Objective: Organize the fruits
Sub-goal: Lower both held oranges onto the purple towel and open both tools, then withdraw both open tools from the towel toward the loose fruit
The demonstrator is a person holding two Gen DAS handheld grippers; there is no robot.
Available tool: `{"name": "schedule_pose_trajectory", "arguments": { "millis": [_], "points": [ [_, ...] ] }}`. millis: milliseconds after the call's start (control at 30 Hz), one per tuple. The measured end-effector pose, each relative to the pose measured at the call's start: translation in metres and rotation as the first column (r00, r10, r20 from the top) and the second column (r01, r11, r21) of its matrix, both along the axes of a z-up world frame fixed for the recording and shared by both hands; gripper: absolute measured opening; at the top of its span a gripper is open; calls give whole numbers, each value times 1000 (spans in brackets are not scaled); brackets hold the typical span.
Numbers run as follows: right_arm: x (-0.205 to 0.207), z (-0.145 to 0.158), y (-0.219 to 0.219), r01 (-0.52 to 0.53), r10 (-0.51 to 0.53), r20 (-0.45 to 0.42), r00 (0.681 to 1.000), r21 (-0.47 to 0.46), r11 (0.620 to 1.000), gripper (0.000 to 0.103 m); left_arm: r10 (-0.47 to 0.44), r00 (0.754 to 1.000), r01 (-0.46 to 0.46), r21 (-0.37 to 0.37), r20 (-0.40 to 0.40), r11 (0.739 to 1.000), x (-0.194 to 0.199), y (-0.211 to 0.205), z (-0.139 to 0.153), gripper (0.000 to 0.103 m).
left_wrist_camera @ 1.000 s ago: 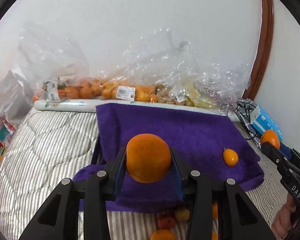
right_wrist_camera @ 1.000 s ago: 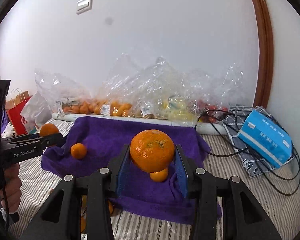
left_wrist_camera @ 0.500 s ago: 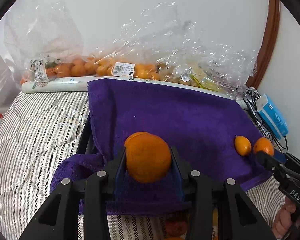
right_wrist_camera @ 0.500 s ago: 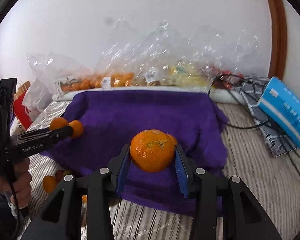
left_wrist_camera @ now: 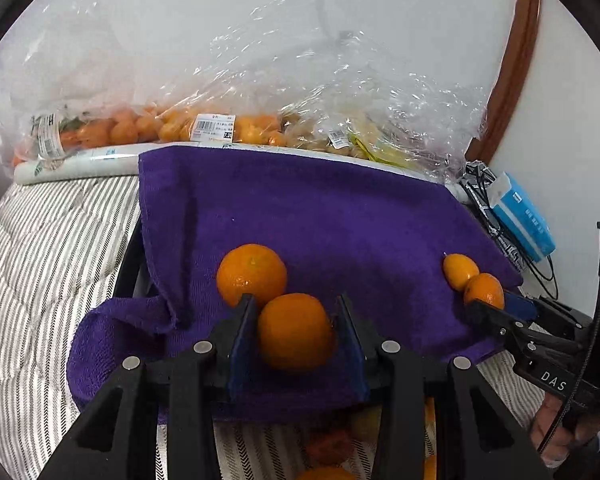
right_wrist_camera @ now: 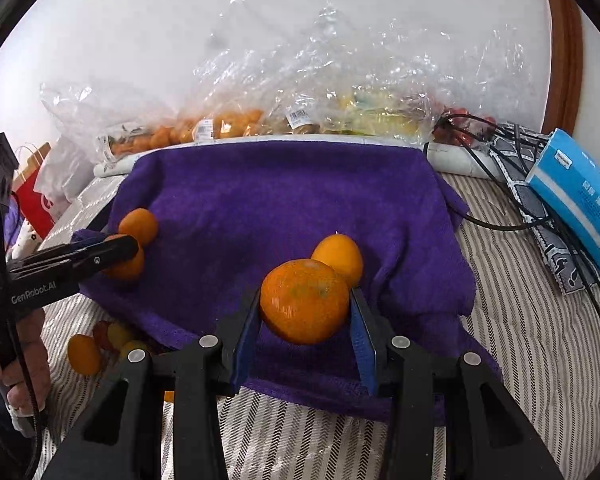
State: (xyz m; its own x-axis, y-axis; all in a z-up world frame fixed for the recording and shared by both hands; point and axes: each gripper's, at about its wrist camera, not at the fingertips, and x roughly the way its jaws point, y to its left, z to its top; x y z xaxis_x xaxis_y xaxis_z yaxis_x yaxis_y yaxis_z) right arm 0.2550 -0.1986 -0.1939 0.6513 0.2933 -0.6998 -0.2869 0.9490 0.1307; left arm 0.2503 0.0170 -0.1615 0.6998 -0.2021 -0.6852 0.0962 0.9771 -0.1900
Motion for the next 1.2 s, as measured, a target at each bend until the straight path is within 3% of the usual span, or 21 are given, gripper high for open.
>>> {"name": "schedule_pose_trajectory", "arguments": {
  "millis": [200, 333, 500, 633, 833, 867, 933, 1067, 1200],
  "points": [
    [-2, 0, 2, -5, 5, 11, 1000, -23, 1000, 43, -4, 1000, 4, -38, -1, 999, 1, 3, 1, 40],
    [-5, 4, 1, -15, 15, 39, 999, -4, 1000, 43, -32, 999, 34, -61, 36, 998, -6, 1, 8, 50],
    [-14, 13, 1, -29, 27, 99, 995, 23, 999, 57, -49, 997, 51, -34, 51, 998, -12, -6, 11, 55],
    [-20, 17, 2, -22, 20, 130, 991, 21, 1000, 61, -56, 996, 56, 3, 63, 998, -20, -7, 16, 61],
    [-40, 31, 1, -24, 13, 126, 992, 86, 996, 61, -25, 998, 26, -16, 63, 1000, -50, 9, 12, 63],
    [-46, 34, 3, -30, 18, 127, 992, 88, 996, 61, -26, 996, 28, -12, 87, 1000, -59, 12, 13, 68],
    [-59, 40, 7, -14, 5, 151, 989, 60, 998, 61, 0, 996, -1, 7, 87, 1000, -73, 20, 13, 70],
    [-85, 48, 16, 18, -19, 199, 980, 7, 1000, 61, 31, 995, -28, -40, 93, 999, -96, 39, 14, 70],
    [-100, 46, 20, -2, -6, 130, 991, 58, 998, 61, 87, 992, -82, -54, 87, 995, -113, 58, 12, 70]
  ]
}}
